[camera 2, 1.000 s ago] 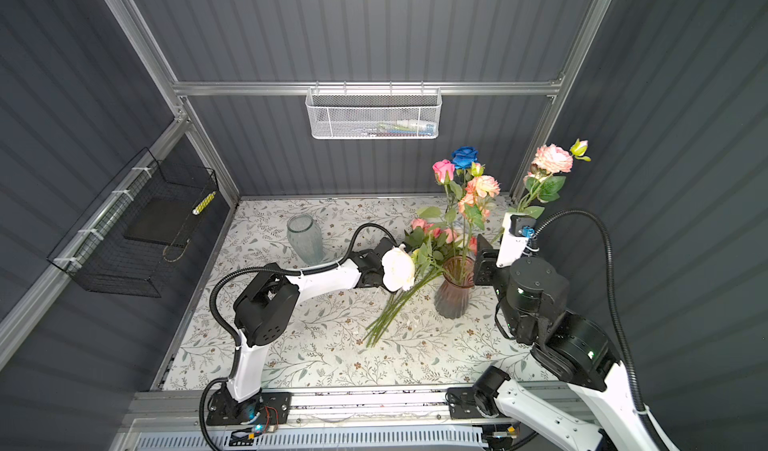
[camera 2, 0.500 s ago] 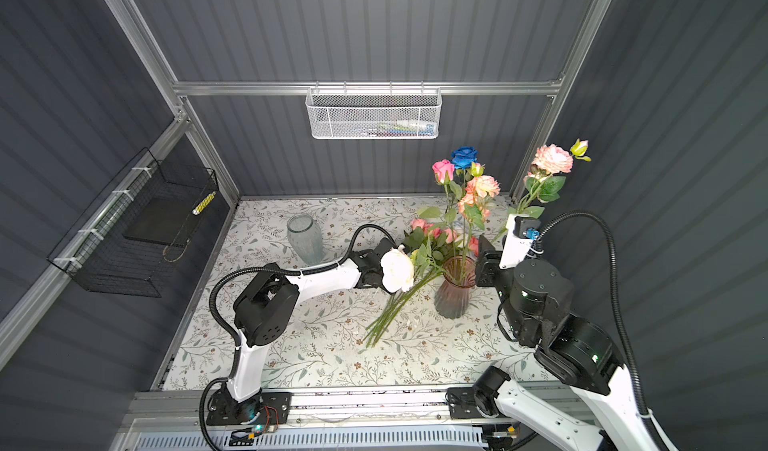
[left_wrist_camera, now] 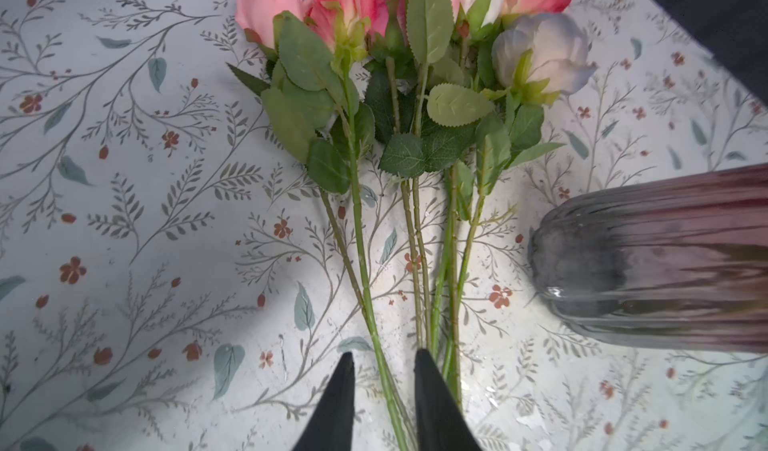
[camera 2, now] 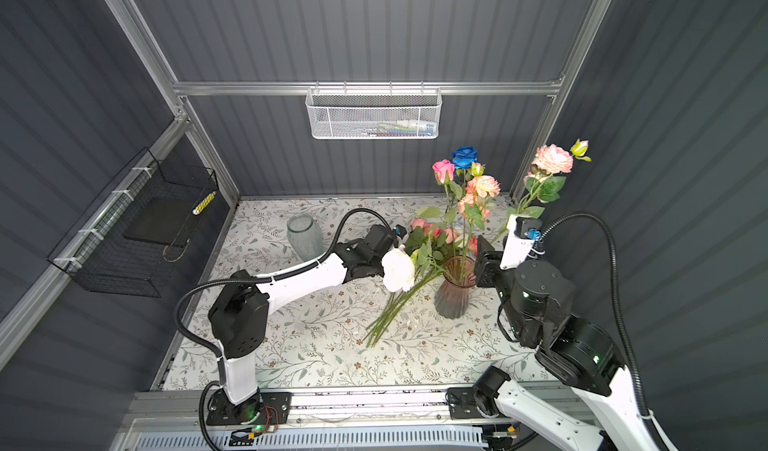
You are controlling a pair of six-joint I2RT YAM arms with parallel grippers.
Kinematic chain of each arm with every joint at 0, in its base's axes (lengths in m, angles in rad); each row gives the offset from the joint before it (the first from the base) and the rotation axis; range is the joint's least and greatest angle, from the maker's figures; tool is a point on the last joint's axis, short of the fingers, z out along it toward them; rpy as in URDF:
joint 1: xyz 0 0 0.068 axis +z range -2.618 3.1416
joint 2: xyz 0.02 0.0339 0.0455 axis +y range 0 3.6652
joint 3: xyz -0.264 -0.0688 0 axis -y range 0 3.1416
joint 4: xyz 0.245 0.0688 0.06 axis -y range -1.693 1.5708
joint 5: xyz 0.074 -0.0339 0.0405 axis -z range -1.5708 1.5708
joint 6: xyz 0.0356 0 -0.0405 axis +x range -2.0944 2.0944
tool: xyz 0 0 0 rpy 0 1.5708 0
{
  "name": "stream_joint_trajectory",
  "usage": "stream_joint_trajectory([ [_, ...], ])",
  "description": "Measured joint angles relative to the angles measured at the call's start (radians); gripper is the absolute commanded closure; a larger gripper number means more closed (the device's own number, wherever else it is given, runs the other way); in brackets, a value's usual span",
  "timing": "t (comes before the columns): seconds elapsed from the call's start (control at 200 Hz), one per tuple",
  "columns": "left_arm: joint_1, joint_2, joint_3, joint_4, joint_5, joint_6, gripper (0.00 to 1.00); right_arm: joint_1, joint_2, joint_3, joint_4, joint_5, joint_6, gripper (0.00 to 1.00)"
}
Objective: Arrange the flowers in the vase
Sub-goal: 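Reach the left gripper down to the loose rose bunch and grasp a pink rose stem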
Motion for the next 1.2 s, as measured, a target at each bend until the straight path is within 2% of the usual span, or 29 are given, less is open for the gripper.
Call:
stream_joint_trajectory([
  [0.095, 0.0, 0.087, 0.032, -0.008, -0.005, 0.019, 0.64, 0.0, 0.0, -0.001, 0.0, 0.0, 0.0, 0.44],
  [0.265, 0.0, 0.169, 0.05, -0.052, -0.034, 0.048, 0.72, 0.0, 0.0, -0.003, 0.0, 0.001, 0.0, 0.44],
  [0.425, 0.0, 0.182, 0.068, -0.06, -0.037, 0.064, 0.88, 0.0, 0.0, -0.013, 0.0, 0.002, 0.0, 0.44],
  [0.57, 0.0, 0.178, 0.067, -0.062, -0.043, 0.063, 0.89, 0.0, 0.0, -0.013, 0.001, 0.001, 0.0, 0.44],
  [0.725, 0.0, 0.094, 0.026, -0.067, -0.046, 0.044, 0.96, 0.0, 0.0, -0.013, 0.005, -0.001, 0.0, 0.44],
  [0.966, 0.0, -0.11, -0.021, -0.066, -0.054, 0.016, 0.96, 0.0, 0.0, -0.013, 0.008, -0.01, 0.006, 0.44],
  [1.026, 0.0, -0.133, -0.023, -0.065, -0.063, 0.008, 1.0, 0.0, 0.0, -0.013, 0.008, -0.017, 0.008, 0.44],
  [1.201, 0.005, -0.147, -0.051, -0.078, -0.138, -0.03, 1.0, 0.0, 0.0, -0.013, 0.008, -0.027, 0.012, 0.44],
])
